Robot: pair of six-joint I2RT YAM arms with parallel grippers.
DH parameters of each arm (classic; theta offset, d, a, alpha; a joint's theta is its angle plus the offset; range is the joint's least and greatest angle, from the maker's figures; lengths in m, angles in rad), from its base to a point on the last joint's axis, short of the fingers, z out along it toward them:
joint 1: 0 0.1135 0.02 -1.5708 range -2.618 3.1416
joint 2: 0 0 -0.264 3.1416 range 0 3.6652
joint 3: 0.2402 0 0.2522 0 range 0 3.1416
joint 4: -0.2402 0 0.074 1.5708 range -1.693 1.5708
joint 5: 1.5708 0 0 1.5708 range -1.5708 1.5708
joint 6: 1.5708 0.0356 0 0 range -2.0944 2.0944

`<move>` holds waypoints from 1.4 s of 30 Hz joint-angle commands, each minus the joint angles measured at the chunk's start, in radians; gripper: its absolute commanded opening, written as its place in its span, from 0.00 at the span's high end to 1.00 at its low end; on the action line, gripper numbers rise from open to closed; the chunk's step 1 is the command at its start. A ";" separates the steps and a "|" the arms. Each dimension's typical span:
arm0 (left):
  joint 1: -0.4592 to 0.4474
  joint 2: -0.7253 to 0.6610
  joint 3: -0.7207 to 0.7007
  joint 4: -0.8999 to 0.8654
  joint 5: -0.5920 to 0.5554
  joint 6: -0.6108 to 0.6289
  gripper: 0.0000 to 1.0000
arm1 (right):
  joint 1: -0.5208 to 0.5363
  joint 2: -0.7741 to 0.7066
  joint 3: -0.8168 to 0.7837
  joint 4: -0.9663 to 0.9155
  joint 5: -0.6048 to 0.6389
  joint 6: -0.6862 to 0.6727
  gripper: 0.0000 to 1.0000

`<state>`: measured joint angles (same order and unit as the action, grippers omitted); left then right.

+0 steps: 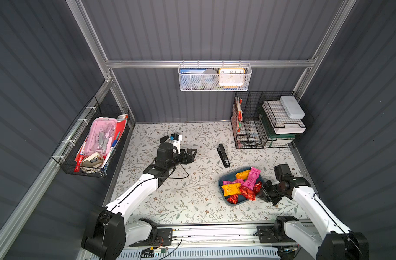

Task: Take the tea bags out of the storage box
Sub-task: Pick up the storage box at the center of the board.

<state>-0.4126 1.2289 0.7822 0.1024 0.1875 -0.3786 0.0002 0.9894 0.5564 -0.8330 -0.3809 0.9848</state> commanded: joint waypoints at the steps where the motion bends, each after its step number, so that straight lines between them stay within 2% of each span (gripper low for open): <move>1: -0.002 -0.036 -0.018 -0.045 0.012 0.029 0.20 | 0.015 -0.015 -0.016 -0.013 0.016 -0.006 0.88; 4: -0.002 -0.055 -0.020 -0.077 0.004 0.045 0.22 | 0.027 -0.032 -0.017 -0.018 0.009 0.000 0.95; 9: -0.002 -0.110 -0.037 -0.110 -0.015 0.046 0.23 | 0.071 -0.060 0.025 -0.058 0.022 0.003 1.00; 13: -0.002 -0.171 -0.068 -0.134 -0.026 0.030 0.24 | 0.160 -0.053 0.086 -0.055 0.041 0.033 1.00; 15: -0.002 -0.174 -0.068 -0.173 -0.019 0.026 0.27 | 0.225 -0.016 0.132 -0.030 0.049 0.047 1.00; 22: -0.001 -0.149 -0.055 -0.258 0.042 0.009 0.41 | 0.428 0.241 0.360 0.042 0.077 0.015 1.00; 28: -0.002 -0.125 -0.014 -0.352 0.112 0.072 0.43 | 0.511 0.532 0.623 -0.032 0.041 -0.153 1.00; 33: 0.000 -0.089 0.037 -0.461 0.137 0.140 0.44 | 0.539 0.730 0.798 -0.090 0.011 -0.254 1.00; 37: 0.000 -0.063 0.068 -0.545 0.051 0.142 0.49 | 0.551 0.871 0.922 -0.094 -0.037 -0.299 1.00; 40: 0.000 -0.067 0.062 -0.591 -0.027 0.138 0.56 | 0.564 0.976 1.035 -0.138 -0.041 -0.334 1.00; 42: 0.000 -0.065 0.054 -0.602 -0.053 0.135 0.57 | 0.572 1.033 1.091 -0.147 -0.033 -0.342 1.00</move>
<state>-0.4126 1.1595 0.8303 -0.4126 0.2039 -0.2623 0.5568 1.9751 1.5799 -0.9264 -0.3798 0.6949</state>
